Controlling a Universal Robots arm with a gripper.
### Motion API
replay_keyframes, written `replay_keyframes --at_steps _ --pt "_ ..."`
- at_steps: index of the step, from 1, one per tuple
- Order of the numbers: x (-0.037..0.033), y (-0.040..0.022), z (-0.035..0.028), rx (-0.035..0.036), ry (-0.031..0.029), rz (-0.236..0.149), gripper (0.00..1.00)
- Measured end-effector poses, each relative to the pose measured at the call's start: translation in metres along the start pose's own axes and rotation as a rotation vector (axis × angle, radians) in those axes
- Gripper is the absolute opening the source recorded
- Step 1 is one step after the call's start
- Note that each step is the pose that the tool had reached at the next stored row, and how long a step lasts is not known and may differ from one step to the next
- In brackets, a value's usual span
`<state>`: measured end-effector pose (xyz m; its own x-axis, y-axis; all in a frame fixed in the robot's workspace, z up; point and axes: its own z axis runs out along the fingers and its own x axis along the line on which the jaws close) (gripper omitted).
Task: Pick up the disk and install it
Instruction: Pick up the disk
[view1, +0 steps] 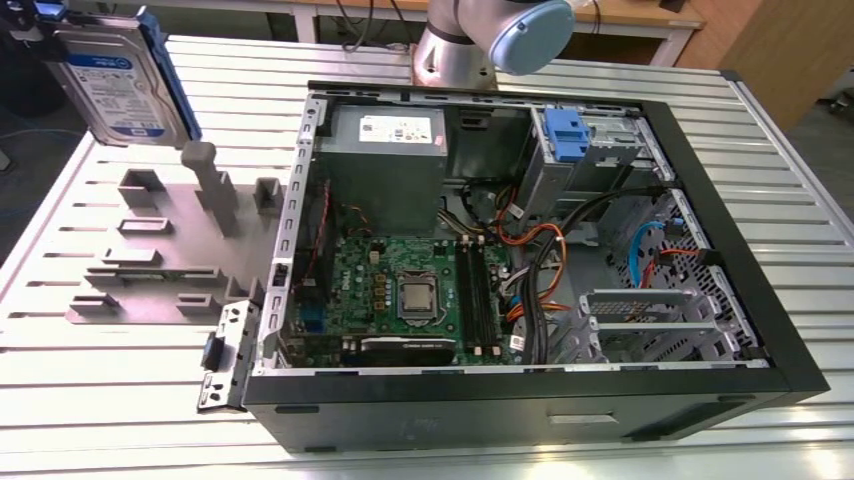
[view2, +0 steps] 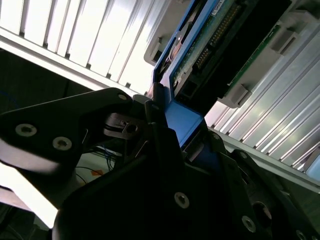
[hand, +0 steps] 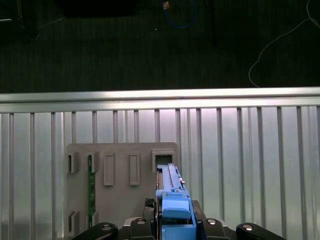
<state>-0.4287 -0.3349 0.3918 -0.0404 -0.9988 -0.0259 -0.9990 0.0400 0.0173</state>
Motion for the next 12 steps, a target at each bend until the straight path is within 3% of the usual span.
replay_keyframes --at_steps 12 --pt "-0.0002 0.0001 -0.0064 0.0000 0.0000 0.000 0.37"
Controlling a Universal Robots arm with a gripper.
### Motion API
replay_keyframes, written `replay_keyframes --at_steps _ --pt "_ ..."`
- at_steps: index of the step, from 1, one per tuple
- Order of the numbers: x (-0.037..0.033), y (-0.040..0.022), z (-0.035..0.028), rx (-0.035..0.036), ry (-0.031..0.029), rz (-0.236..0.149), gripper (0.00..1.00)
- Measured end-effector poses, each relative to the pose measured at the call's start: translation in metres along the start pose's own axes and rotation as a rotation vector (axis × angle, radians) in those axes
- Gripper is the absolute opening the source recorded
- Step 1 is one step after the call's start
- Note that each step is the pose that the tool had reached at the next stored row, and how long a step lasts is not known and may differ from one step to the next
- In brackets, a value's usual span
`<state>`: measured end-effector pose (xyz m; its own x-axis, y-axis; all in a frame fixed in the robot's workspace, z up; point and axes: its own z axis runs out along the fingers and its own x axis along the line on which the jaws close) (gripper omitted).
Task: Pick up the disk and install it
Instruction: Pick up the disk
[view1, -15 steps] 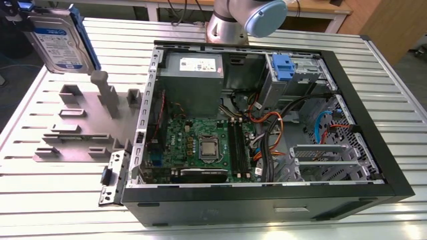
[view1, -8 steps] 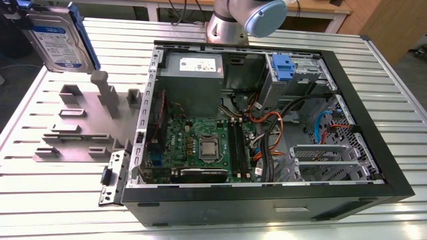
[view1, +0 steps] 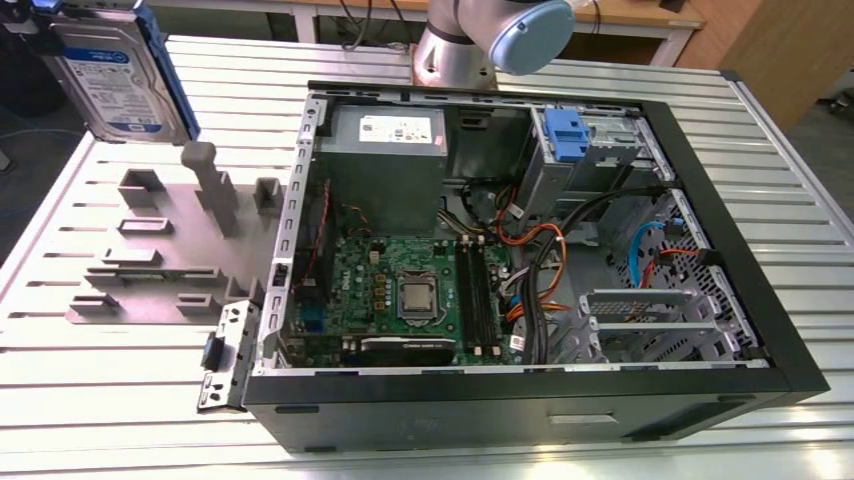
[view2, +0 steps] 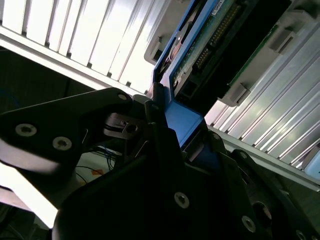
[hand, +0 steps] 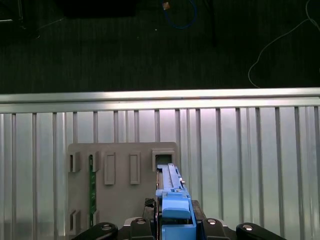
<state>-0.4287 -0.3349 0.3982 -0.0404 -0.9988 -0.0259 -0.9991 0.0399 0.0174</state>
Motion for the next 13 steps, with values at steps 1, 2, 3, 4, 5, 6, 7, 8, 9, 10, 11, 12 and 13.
replay_keyframes --at_steps 1,2,3,4,5,6,7,8,9,10,11,12,13 --pt "0.0000 0.0000 -0.0005 0.0001 0.0000 0.000 0.37" --pt "0.0000 0.0000 -0.0011 0.0000 0.0000 0.000 0.37" --pt "0.0000 0.0001 -0.0016 0.0000 0.0000 0.000 0.37" --pt "0.0000 0.0000 -0.0021 0.0000 0.0000 0.000 0.37" --pt "-0.0001 0.0001 -0.0026 0.0000 0.0000 0.000 0.37" --pt "-0.0001 0.0001 -0.0032 -0.0001 0.0001 0.000 0.37" --pt "-0.0001 0.0001 -0.0036 0.0000 0.0000 0.000 0.37" --pt "-0.0001 0.0001 -0.0041 0.0000 0.0000 0.000 0.37" --pt "-0.0001 0.0001 -0.0046 -0.0001 0.0000 0.000 0.37" --pt "-0.0001 0.0001 -0.0050 0.0000 0.0000 0.000 0.37" --pt "-0.0001 0.0001 -0.0054 0.0000 0.0001 0.000 0.37" --pt "-0.0001 0.0001 -0.0058 0.0000 0.0000 0.000 0.37" --pt "-0.0002 0.0001 -0.0062 0.0000 0.0000 0.000 0.37"
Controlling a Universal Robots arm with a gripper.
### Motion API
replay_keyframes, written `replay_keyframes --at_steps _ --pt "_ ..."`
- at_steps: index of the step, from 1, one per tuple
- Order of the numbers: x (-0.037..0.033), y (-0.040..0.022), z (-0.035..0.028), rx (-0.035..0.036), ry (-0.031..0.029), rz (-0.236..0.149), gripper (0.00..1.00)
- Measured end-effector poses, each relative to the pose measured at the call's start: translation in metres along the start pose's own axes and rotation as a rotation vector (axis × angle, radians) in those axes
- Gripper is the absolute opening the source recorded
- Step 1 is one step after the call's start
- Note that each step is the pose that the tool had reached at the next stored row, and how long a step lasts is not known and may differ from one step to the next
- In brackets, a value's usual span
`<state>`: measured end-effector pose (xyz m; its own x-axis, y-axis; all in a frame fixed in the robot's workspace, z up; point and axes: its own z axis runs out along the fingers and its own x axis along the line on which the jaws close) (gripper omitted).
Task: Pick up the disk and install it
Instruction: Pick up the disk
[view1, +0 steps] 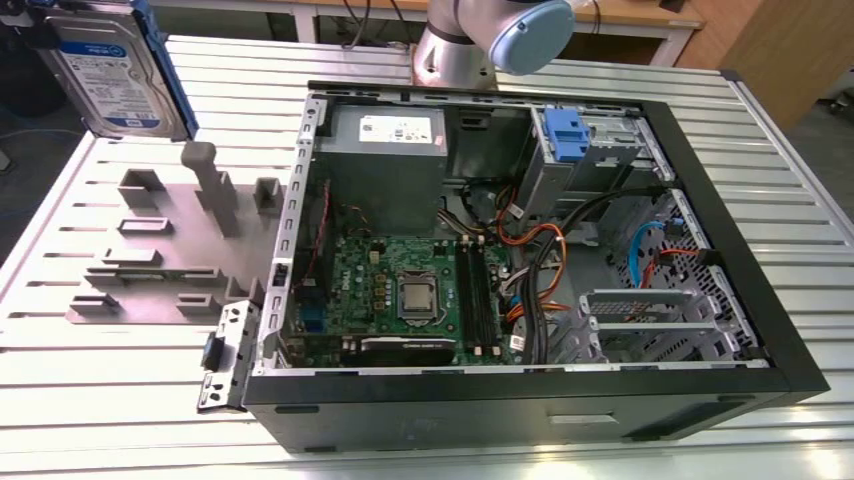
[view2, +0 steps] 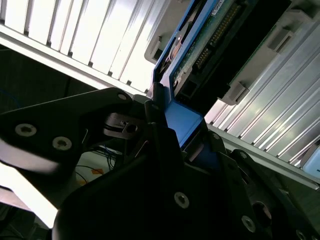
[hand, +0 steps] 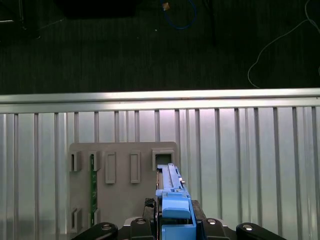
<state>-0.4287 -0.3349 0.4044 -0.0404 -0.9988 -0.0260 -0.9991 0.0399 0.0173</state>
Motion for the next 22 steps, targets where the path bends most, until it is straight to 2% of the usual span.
replay_keyframes --at_steps 22 --pt "-0.0001 0.0001 -0.0053 0.0001 0.0000 0.000 0.37"
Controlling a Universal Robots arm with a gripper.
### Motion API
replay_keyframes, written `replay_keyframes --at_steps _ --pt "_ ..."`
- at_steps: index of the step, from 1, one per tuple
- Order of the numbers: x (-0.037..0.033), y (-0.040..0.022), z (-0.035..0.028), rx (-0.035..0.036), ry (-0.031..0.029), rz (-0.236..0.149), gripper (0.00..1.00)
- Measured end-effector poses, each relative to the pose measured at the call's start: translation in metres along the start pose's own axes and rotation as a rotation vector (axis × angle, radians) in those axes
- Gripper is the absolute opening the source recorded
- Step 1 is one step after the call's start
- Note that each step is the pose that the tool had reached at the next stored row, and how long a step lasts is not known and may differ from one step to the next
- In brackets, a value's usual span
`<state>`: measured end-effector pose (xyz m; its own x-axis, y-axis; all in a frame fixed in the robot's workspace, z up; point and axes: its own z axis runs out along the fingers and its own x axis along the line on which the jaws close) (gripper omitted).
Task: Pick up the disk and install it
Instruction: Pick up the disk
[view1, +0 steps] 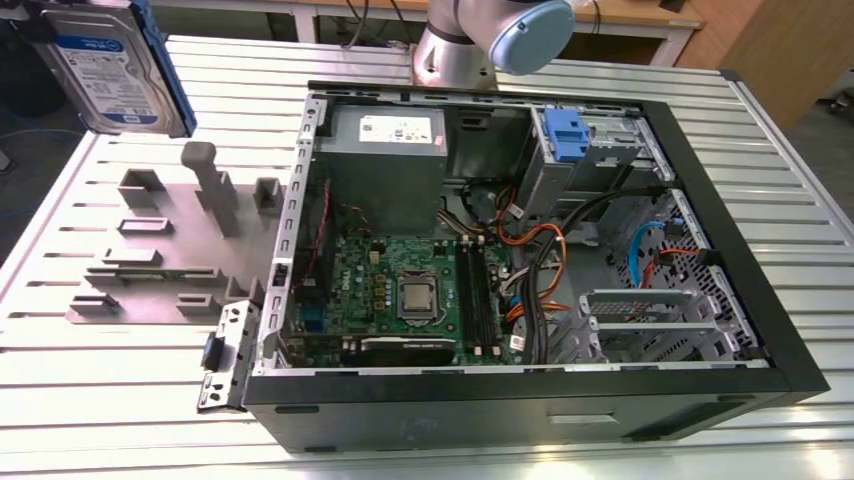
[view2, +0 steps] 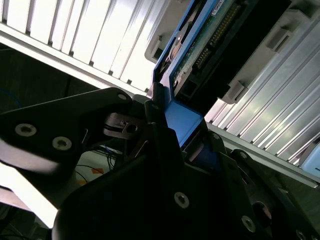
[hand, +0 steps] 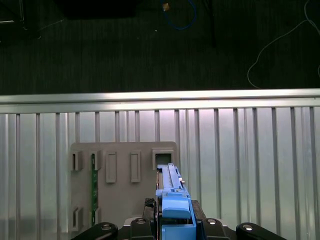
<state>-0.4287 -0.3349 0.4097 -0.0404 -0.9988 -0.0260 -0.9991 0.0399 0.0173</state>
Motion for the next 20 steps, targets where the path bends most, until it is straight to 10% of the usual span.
replay_keyframes --at_steps 20 --pt "-0.0001 0.0001 -0.0051 -0.0002 0.0001 0.000 0.37"
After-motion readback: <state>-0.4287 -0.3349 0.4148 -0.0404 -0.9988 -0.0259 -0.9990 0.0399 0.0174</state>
